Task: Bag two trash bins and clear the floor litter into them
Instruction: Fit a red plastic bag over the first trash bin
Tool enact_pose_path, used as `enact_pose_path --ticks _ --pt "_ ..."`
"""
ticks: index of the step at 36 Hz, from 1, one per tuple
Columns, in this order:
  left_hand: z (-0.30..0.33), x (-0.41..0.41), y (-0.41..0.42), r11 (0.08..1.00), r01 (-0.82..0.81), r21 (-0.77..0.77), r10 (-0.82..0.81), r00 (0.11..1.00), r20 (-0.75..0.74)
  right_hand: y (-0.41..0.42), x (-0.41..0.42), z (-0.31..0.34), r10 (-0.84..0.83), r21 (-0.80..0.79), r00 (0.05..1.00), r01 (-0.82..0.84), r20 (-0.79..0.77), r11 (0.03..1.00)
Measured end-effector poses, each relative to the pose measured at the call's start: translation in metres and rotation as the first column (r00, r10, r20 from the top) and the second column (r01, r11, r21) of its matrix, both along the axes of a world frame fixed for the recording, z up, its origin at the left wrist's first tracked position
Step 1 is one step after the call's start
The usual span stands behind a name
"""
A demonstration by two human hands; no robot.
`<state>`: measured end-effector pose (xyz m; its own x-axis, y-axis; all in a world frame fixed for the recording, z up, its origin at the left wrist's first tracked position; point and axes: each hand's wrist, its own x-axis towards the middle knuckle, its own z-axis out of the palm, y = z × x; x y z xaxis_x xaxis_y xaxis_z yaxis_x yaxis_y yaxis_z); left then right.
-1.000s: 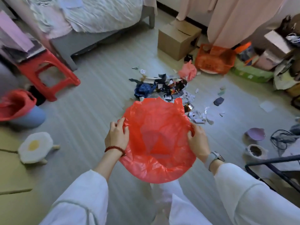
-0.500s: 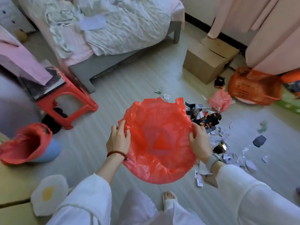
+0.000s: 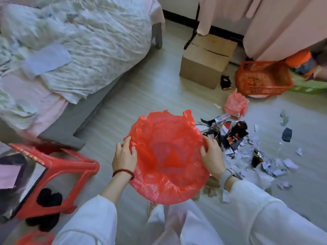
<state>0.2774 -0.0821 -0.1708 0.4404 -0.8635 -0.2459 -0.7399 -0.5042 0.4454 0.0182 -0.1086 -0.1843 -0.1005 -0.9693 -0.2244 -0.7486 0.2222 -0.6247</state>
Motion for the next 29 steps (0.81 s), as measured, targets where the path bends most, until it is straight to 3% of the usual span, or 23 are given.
enact_pose_path --ticks 14,24,29 --pt "-0.061 -0.037 -0.304 0.935 0.348 -0.065 -0.354 0.920 -0.166 -0.208 -0.029 -0.057 -0.430 -0.044 0.901 0.432 0.053 0.901" --pt "-0.263 -0.111 -0.515 0.871 0.467 -0.153 -0.488 0.859 -0.156 -0.385 -0.069 -0.247 -0.538 -0.063 0.843 0.536 -0.020 0.842" --pt "-0.384 -0.141 -0.584 0.780 0.584 -0.223 -0.622 0.763 -0.177 -0.441 -0.093 -0.364 -0.585 -0.078 0.809 0.581 -0.054 0.810"
